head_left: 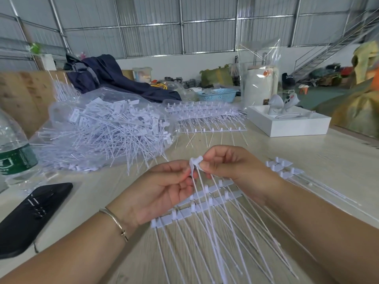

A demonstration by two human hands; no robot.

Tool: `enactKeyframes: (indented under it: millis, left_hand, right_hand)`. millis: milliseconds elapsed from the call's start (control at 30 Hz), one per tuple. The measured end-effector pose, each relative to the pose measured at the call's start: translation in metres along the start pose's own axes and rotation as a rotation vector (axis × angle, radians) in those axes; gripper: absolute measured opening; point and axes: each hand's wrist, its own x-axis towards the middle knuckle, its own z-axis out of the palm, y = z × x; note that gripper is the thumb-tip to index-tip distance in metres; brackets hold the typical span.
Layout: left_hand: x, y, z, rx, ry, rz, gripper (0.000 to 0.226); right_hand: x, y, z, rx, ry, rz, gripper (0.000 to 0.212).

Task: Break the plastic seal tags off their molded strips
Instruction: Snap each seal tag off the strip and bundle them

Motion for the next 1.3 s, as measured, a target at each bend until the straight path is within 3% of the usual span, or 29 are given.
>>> enactKeyframes:
  millis: [267, 367, 433, 567, 667, 800, 900, 1067, 1133, 1300]
  left_hand:
    - [0.001, -0.005, 0.003, 0.124, 0.091, -0.008, 0.028]
    - [0.003, -0.006, 0.002, 0.155, 0.178, 0.026, 0.042]
    - [0.004, -0.006, 0.002, 0.206, 0.230, 0.062, 0.037]
    - [0.003, -0.002, -0.002, 0.383, 0.372, 0.175, 0.026]
    - [0.003, -0.002, -0.006, 0.368, 0.398, 0.195, 0.029]
    - [0.004, -0.009, 0.002, 0.136, 0.195, 0.012, 0.028]
    - [0.004, -0.010, 0.003, 0.074, 0.136, -0.045, 0.018]
    - [0.004, -0.005, 0.007, 0.022, -0.009, -0.043, 0.026]
    - [0.006, -0.003, 0.005, 0.059, 0.055, -0.004, 0.016]
    - [0.004, -0.002, -0.002, 0.232, 0.182, 0.101, 0.016]
  right_hand:
    - [-0.002, 0.002, -0.002, -0.050, -0.084, 0.040, 0.014]
    - [-0.002, 0.003, -0.003, -0.120, -0.034, 0.036, 0.008]
    - [-0.001, 0.002, -0.003, -0.297, 0.028, -0.020, 0.015]
    - [0.000, 0.000, -0.003, -0.950, 0.115, -0.196, 0.024]
    - [0.001, -0.002, -0.004, -0.792, 0.157, -0.176, 0.023]
    - [-0.002, -0.005, 0.005, -0.443, 0.076, -0.113, 0.022]
    - [-0.002, -0.005, 0.010, -0.377, 0.025, -0.092, 0.022]
    - [-0.001, -0.009, 0.005, -0.313, 0.078, -0.079, 0.019]
    - [-0.001, -0.008, 0.000, -0.305, 0.119, -0.064, 0.021]
    - [0.001, -0.002, -0.007, -0.373, 0.201, -0.047, 0.023]
